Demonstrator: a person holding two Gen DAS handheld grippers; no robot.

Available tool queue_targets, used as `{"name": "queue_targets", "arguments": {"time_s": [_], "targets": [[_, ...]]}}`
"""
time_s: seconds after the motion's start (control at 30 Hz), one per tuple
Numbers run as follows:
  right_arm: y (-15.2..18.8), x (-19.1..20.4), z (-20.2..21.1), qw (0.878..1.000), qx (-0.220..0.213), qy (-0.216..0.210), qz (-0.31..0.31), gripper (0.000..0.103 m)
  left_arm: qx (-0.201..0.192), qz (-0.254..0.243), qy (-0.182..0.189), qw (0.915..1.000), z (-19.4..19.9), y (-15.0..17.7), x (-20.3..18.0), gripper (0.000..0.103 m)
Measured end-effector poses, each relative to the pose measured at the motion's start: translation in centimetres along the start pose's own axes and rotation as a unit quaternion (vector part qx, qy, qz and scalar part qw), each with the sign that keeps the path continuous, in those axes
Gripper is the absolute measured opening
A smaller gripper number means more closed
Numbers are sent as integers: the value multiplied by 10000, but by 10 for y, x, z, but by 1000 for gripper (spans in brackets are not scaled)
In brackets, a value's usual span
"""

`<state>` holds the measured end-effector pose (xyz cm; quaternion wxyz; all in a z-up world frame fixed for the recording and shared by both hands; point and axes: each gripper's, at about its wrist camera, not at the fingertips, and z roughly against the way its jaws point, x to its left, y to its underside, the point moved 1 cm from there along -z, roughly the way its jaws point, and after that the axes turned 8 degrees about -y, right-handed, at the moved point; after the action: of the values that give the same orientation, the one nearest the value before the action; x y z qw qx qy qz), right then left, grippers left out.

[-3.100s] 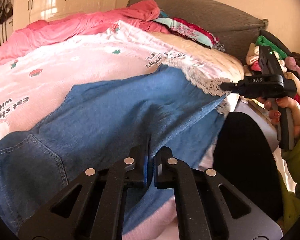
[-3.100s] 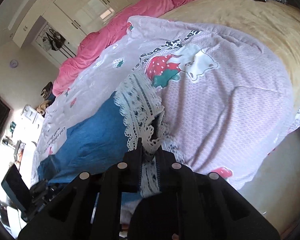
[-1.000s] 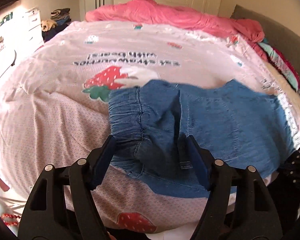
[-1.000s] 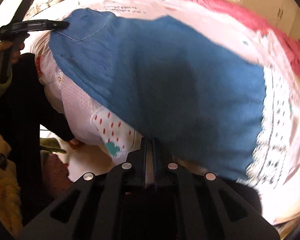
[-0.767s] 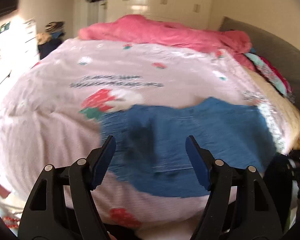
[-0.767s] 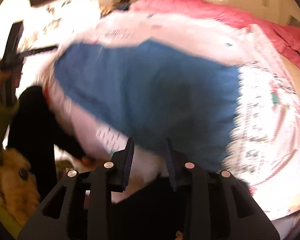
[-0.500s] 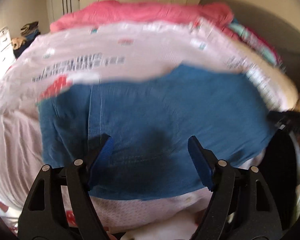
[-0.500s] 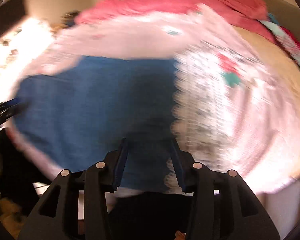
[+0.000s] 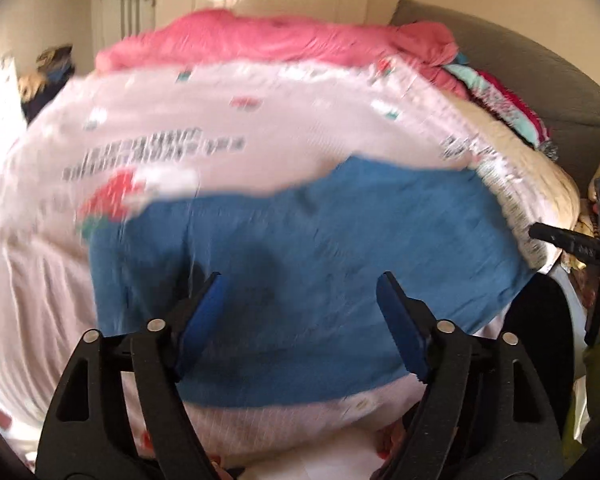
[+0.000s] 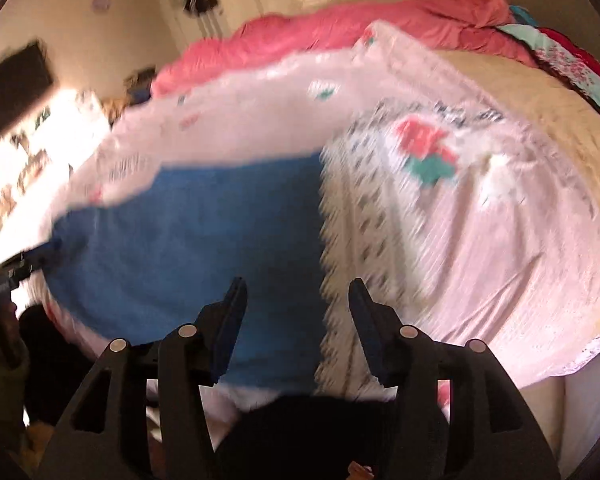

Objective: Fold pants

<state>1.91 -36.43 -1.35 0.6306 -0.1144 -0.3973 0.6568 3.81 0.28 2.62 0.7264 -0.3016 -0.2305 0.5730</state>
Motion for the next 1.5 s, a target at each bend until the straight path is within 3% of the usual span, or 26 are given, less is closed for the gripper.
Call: {"name": "queue_targets", "arguments": {"time_s": [0.17, 0.43, 0.47, 0.63, 0.83, 1.07, 1.17, 1.23, 1.27, 1.5], "targets": [[-45, -41, -3, 9983, -246, -49, -532, 52, -248, -359, 257, 9987, -18, -47, -31, 74], [-90, -87, -44, 9961, 74, -45, -873, 52, 209, -255, 679, 9971, -95, -108, -49, 74], [-94, -92, -52, 9959, 127, -55, -896, 51, 279, -256, 715, 9967, -104, -111, -50, 73], [-99, -96, -78, 9961, 374, -145, -786, 42, 680, -300, 842, 9937, -145, -111, -51, 50], [-94, -83, -78, 9985, 371, -164, -362, 24, 1096, -141, 1239, 9861, -173, -94, -47, 49], [-91, -86, -85, 9983, 369, -260, -370, 26, 1116, 147, 1535, 9817, -186, -94, -42, 49], [-90, -83, -86, 9986, 401, -221, -279, 24, 1114, 155, 1508, 9821, -189, -92, -45, 32], [-89, -82, -82, 9984, 362, -240, -352, 18, 1116, 102, 1501, 9823, -187, -91, -48, 11], [-89, -82, -78, 9984, 302, -262, -395, 17, 1114, 84, 1555, 9815, -185, -91, -50, 6], [-112, -63, -48, 9993, -290, -248, -11, 13, 478, -30, 1431, 9886, -156, -107, -52, 3]]}}
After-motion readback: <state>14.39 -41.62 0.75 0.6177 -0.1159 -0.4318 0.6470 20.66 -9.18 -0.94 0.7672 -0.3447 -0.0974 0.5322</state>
